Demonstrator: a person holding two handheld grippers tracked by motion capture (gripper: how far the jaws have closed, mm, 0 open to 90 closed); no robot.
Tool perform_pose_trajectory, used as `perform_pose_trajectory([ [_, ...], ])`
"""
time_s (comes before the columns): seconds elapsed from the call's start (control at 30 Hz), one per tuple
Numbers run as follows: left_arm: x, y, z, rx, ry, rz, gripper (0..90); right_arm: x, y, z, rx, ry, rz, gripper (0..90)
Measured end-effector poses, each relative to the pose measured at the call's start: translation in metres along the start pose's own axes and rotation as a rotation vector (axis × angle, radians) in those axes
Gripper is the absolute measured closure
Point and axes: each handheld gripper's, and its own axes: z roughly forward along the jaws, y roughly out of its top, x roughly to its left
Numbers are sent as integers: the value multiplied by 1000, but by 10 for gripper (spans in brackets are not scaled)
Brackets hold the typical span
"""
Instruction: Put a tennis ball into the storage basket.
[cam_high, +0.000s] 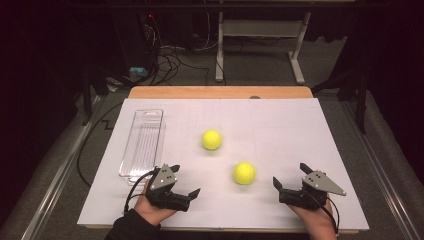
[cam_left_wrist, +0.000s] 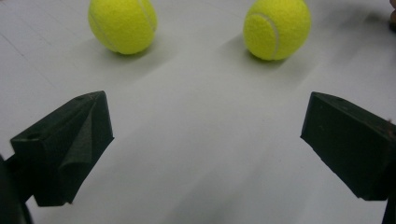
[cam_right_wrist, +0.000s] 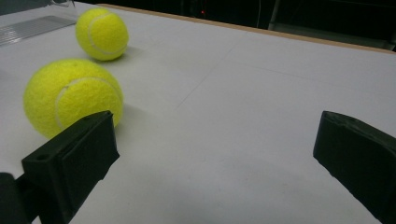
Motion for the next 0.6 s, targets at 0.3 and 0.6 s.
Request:
perform_pose_trajectory([
  [0.3, -2, -1, 8, 65, -13, 4, 31, 1, -1, 2, 12, 8, 3, 0],
  [0.6, -3, -1, 15, 151, -19, -3, 32, 1, -2, 2, 12, 6, 6, 0],
])
